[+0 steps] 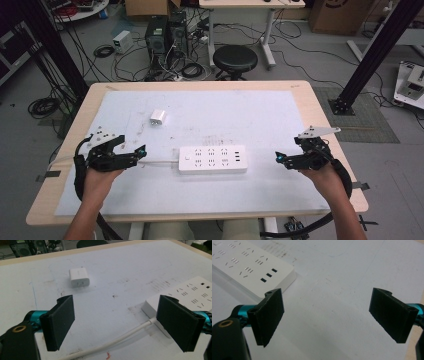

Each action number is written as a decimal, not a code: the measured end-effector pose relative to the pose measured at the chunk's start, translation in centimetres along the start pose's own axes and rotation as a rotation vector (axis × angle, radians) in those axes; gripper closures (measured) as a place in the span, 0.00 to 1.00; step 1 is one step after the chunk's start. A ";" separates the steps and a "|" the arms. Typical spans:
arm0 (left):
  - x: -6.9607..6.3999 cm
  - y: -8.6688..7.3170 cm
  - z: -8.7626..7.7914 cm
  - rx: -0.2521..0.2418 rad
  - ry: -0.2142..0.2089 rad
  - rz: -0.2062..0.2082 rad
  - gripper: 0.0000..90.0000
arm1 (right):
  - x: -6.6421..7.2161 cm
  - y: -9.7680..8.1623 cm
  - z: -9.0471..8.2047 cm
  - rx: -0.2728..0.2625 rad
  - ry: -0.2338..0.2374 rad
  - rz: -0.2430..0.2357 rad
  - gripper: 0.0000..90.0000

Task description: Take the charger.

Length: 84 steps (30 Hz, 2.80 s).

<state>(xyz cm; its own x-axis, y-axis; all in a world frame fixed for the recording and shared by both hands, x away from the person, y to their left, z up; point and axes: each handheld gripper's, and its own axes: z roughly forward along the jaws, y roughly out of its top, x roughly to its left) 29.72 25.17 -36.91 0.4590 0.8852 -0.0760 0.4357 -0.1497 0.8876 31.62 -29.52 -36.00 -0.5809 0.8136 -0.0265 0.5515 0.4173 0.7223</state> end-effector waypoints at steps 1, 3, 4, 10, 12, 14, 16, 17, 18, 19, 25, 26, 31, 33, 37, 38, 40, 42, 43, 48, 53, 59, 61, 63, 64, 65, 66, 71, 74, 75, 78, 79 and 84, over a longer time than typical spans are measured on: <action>0.0 0.0 0.0 0.000 0.000 0.000 0.17 | 0.0 0.0 0.0 0.003 0.002 0.000 0.14; 0.0 0.3 0.2 -0.004 -0.002 0.000 0.17 | 0.1 0.1 0.1 0.005 0.002 -0.001 0.14; 0.0 0.5 0.3 -0.003 0.000 -0.001 0.17 | 0.0 0.1 0.1 0.003 0.003 -0.008 0.14; 0.2 1.1 1.1 -0.008 -0.010 -0.036 0.17 | 0.1 0.5 0.2 0.003 0.005 -0.010 0.14; 0.2 1.0 1.7 0.000 -0.016 -0.068 0.17 | 0.1 0.6 0.3 -0.006 0.003 -0.003 0.14; 0.2 1.1 2.2 0.012 -0.011 -0.082 0.17 | 0.1 0.7 0.4 -0.007 0.007 -0.006 0.14; 0.3 1.4 2.7 0.008 -0.009 -0.085 0.17 | 0.1 0.8 0.7 -0.006 0.013 -0.006 0.14; 0.3 1.7 2.9 0.003 -0.008 -0.081 0.17 | 0.0 0.9 0.7 -0.003 0.014 -0.007 0.14; 0.4 2.1 3.2 0.002 -0.001 -0.081 0.17 | 0.0 1.0 0.8 0.003 0.015 -0.008 0.14; 0.4 2.6 3.4 0.003 0.000 -0.076 0.17 | 0.0 1.1 0.9 0.003 0.017 -0.012 0.14; 0.8 6.0 5.5 0.004 0.017 -0.033 0.17 | -0.1 1.7 1.2 0.010 0.014 -0.016 0.14; 0.9 6.5 6.0 -0.002 0.024 -0.025 0.17 | -0.1 1.8 1.3 0.010 0.016 -0.015 0.14; 2.1 7.9 8.7 0.015 0.044 -0.032 0.17 | -0.1 2.2 1.8 0.021 0.022 -0.009 0.14; 2.6 8.0 9.9 0.032 0.056 -0.036 0.17 | -0.2 2.4 1.8 0.023 0.024 -0.008 0.14; 3.5 8.1 11.6 0.046 0.075 -0.042 0.17 | -0.4 2.7 1.8 0.028 0.021 -0.006 0.14; 3.7 8.1 12.1 0.049 0.077 -0.050 0.17 | -0.5 2.8 1.8 0.028 0.020 -0.006 0.14; 4.2 8.0 13.0 0.061 0.089 -0.060 0.17 | -0.6 2.9 1.8 0.034 0.016 -0.007 0.14; 4.8 7.6 13.8 0.076 0.095 -0.073 0.17 | -0.6 3.0 1.8 0.033 0.016 -0.006 0.14; 5.0 7.4 14.3 0.086 0.100 -0.081 0.17 | -0.5 3.0 1.8 0.034 0.015 -0.008 0.14; 5.9 6.3 15.9 0.137 0.115 -0.099 0.17 | -0.5 3.0 2.0 0.048 0.014 -0.005 0.14; 6.4 5.4 17.2 0.170 0.128 -0.093 0.17 | -0.6 3.0 2.3 0.055 0.013 0.001 0.14; 6.8 4.3 18.5 0.239 0.155 -0.089 0.17 | -0.5 3.1 2.6 0.071 0.021 0.003 0.14; 6.9 4.2 18.7 0.246 0.165 -0.095 0.17 | -0.5 3.1 2.6 0.070 0.021 0.006 0.14; 7.0 3.7 19.1 0.263 0.173 -0.107 0.17 | -0.6 3.0 2.7 0.071 0.021 0.007 0.14; 7.0 3.6 19.2 0.267 0.172 -0.107 0.17 | -0.6 3.0 2.7 0.069 0.023 0.007 0.14; 7.0 3.5 19.3 0.272 0.170 -0.103 0.17 | -0.6 2.9 2.6 0.071 0.021 0.011 0.14; 7.0 3.4 19.4 0.274 0.170 -0.098 0.17 | -0.7 2.9 2.6 0.069 0.021 0.017 0.14; 7.0 2.9 19.8 0.291 0.184 -0.097 0.17 | -0.8 2.8 2.6 0.071 0.020 0.027 0.14; 7.1 2.7 20.0 0.303 0.184 -0.102 0.17 | -0.9 2.7 2.7 0.070 0.022 0.026 0.14; 7.1 2.7 20.0 0.304 0.184 -0.099 0.18 | -0.9 2.7 2.6 0.072 0.021 0.030 0.14; 7.0 2.6 20.2 0.303 0.180 -0.098 0.22 | -1.0 2.6 2.5 0.067 0.018 0.027 0.14; 7.0 2.6 20.2 0.306 0.180 -0.098 0.22 | -1.0 2.6 2.5 0.067 0.018 0.027 0.14; 6.9 2.5 20.3 0.301 0.180 -0.101 0.24 | -1.1 2.6 2.4 0.063 0.019 0.027 0.14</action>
<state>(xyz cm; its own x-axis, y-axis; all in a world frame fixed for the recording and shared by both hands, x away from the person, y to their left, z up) 49.64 21.94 -44.43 0.2697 0.9616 -0.0516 0.6928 -0.1566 0.7039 35.12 -28.35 -35.77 -0.5759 0.8175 0.0062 0.6039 0.4203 0.6773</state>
